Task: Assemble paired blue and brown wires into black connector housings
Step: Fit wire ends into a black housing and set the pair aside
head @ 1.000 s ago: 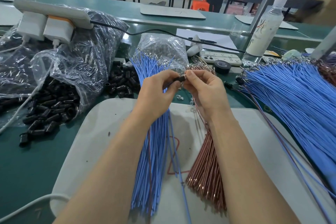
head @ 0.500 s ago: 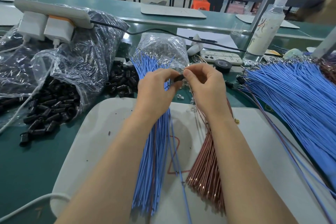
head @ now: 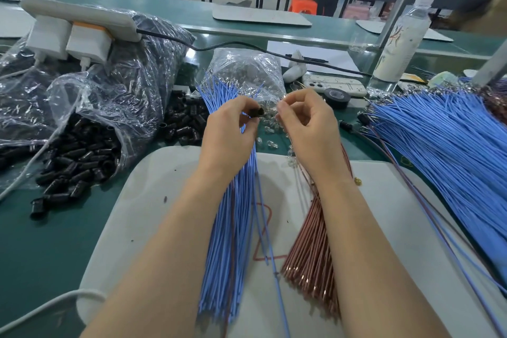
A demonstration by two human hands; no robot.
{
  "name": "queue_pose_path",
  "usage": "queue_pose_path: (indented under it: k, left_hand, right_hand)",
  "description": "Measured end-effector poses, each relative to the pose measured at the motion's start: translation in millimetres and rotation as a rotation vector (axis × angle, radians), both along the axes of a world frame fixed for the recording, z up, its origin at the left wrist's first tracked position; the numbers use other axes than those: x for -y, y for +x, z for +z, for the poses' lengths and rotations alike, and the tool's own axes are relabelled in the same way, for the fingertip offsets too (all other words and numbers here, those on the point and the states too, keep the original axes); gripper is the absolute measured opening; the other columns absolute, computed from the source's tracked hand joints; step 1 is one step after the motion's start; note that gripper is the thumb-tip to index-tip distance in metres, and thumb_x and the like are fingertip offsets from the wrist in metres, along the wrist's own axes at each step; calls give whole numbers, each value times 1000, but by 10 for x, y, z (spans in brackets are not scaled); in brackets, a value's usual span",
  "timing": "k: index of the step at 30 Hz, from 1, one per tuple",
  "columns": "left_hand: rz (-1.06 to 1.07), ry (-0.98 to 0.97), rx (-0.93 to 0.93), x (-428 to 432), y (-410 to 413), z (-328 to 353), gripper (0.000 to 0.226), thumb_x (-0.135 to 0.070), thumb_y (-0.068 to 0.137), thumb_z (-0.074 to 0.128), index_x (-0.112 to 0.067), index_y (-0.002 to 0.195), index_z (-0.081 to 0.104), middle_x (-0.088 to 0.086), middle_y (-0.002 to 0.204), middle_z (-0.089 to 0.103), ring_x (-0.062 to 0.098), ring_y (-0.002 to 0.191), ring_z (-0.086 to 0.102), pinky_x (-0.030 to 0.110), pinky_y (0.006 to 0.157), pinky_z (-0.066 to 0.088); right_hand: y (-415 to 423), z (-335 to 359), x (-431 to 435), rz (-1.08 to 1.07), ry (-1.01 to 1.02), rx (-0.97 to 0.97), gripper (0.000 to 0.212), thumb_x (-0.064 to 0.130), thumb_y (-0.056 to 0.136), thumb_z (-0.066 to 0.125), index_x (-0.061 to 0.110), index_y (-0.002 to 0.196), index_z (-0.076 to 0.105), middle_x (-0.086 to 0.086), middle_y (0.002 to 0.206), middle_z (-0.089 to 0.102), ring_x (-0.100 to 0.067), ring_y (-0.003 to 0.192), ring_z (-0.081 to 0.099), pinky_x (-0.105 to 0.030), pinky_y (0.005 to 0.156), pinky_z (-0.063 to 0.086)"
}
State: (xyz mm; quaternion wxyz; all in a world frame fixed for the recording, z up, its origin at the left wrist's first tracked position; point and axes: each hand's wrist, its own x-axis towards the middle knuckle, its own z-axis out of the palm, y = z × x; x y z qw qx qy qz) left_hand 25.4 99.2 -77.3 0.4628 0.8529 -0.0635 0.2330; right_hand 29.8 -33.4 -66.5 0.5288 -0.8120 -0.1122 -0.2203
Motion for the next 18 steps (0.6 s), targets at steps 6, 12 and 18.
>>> queue_pose_path:
  k: [6,12,18]
  left_hand:
    - [-108,-140,-2,-5,-14,12,24,3,87,56,-18,97,62,-9,87,65,4,85,64,13,84,48]
    - [-158,-171,-35,-3,-14,19,23,2,88,55,-17,99,62,-7,89,67,2,85,65,15,85,48]
    - [-158,-126,-45,8,-26,40,24,0,89,55,-16,103,65,-7,90,66,8,85,64,12,83,48]
  right_hand:
    - [-32,44,-30,89,3,21,9,7,87,65,13,93,64,9,82,65,-2,77,62,-18,77,51]
    - [-47,66,-39,55,-32,85,12,3,88,62,8,96,70,2,87,70,-2,79,64,-12,76,48]
    - [-67,96,-26,19,-80,114,14,3,88,62,7,97,72,0,90,71,-4,81,65,-13,77,50]
